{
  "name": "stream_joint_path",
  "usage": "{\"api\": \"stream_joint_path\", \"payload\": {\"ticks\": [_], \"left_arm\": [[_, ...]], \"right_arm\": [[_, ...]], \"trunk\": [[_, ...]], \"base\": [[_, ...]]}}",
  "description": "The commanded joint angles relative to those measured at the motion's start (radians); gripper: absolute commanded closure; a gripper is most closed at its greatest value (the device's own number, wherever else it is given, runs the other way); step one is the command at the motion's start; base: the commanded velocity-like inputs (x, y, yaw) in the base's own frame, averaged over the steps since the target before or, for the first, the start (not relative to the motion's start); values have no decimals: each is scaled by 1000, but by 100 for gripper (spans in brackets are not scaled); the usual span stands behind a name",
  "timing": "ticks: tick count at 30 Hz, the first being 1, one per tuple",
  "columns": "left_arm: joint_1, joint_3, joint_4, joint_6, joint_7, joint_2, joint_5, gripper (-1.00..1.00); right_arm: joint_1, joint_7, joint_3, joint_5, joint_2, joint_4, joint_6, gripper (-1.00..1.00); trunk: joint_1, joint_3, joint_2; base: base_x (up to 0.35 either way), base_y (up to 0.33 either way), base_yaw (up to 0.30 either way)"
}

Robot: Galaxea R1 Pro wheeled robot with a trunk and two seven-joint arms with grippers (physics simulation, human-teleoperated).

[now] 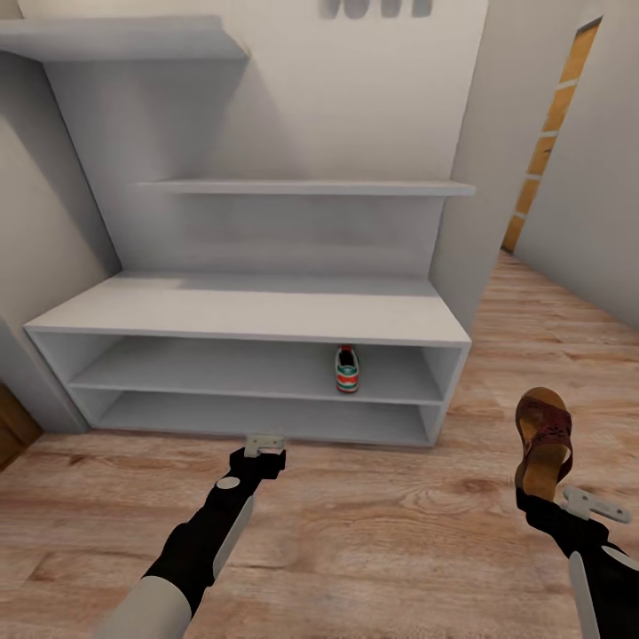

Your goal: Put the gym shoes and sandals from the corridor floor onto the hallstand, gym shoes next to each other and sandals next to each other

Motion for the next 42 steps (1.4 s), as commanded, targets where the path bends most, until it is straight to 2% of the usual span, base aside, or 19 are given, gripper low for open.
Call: {"api": "stream_joint_path", "payload": {"ticks": [1,23,42], "left_arm": [[0,-4,-1,4,8,1,10,-100],[0,-4,-1,4,9,1,12,-100],[0,-4,-1,4,8,1,12,-100]], "right_arm": [[-1,0,-1,-2,0,-2,6,100],[-1,0,0,-2,1,-2,6,100],[-1,0,1,-2,1,-2,6,100]], "trunk": [[0,-1,0],[0,-1,0],[0,-1,0]], "base": [[-81,301,0],[-15,316,0],[-129,306,0]]}}
